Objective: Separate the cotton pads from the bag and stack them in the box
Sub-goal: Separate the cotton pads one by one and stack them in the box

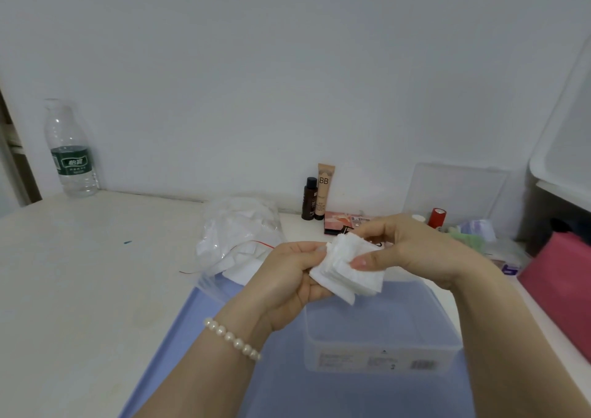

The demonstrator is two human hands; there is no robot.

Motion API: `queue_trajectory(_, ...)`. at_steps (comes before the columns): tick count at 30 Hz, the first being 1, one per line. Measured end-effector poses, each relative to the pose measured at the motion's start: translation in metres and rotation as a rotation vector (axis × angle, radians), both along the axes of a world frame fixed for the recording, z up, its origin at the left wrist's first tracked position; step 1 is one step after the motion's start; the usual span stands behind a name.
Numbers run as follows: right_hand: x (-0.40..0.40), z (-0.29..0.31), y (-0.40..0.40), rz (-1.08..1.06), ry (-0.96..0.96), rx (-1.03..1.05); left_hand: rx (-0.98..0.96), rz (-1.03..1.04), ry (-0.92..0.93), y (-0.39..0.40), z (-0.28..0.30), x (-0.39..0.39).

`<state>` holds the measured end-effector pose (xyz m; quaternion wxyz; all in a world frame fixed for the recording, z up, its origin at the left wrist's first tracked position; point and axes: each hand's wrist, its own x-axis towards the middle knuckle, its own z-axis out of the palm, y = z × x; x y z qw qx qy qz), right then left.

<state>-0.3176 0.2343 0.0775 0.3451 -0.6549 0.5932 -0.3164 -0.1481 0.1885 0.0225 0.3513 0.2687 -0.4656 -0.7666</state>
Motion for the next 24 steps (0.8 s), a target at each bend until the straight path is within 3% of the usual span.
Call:
queue_trajectory(5, -0.006, -0.001, -0.001, 0.004, -0.067, -0.097, 0.019, 0.012, 0.077, 0.000, 0.002, 0.000)
queue_trajectory(11, -0.020, 0.005, 0.008, 0.157, -0.488, -0.127, 0.040, 0.075, 0.151, -0.002, 0.002, -0.001)
queue_trajectory(14, -0.015, 0.003, 0.007, 0.200, -0.415, -0.061, 0.034, 0.038, 0.157, 0.000, 0.003, -0.001)
queue_trajectory(19, -0.002, -0.003, -0.002, 0.100, -0.285, -0.021, 0.010, 0.009, 0.120, 0.000, 0.003, -0.001)
queue_trajectory(24, 0.001, -0.004, -0.003, 0.030, -0.277, 0.003, 0.010, -0.026, 0.063, -0.001, 0.001, -0.001)
